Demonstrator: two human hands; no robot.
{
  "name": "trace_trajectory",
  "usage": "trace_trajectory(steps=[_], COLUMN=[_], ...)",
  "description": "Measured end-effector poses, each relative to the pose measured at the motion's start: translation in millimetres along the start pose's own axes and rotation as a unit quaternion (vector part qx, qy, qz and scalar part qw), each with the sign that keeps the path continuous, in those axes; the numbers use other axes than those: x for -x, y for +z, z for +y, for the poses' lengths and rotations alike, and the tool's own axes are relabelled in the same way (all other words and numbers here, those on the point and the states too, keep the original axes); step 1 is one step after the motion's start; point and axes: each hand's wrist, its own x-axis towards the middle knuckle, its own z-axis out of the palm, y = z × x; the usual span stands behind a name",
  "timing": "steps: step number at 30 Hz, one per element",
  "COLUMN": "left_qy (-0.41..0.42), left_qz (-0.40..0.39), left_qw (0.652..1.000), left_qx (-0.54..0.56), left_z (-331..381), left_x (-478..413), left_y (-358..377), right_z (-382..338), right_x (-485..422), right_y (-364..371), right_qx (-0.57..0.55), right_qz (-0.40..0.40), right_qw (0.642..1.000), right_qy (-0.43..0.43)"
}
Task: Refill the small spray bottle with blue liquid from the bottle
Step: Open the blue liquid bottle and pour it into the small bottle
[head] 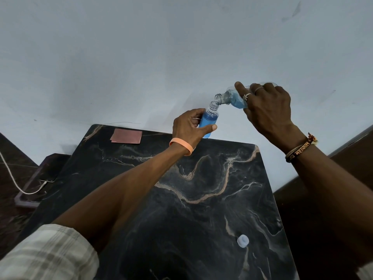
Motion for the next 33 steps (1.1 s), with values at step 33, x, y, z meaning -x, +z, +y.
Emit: trace_trajectory(steps=[33], left_qy=[-0.004], left_qz=[0.002], left_qw=[1.0], left_qx=[0.004], left_z=[-2.3], left_x=[2.0], left_y=[0.3], right_z=[-0.8], right_x=[-0.4], right_y=[3.6], right_qx=[0.012], right_qz=[0.009], right_qw=[1.0], right_qy=[-0.004])
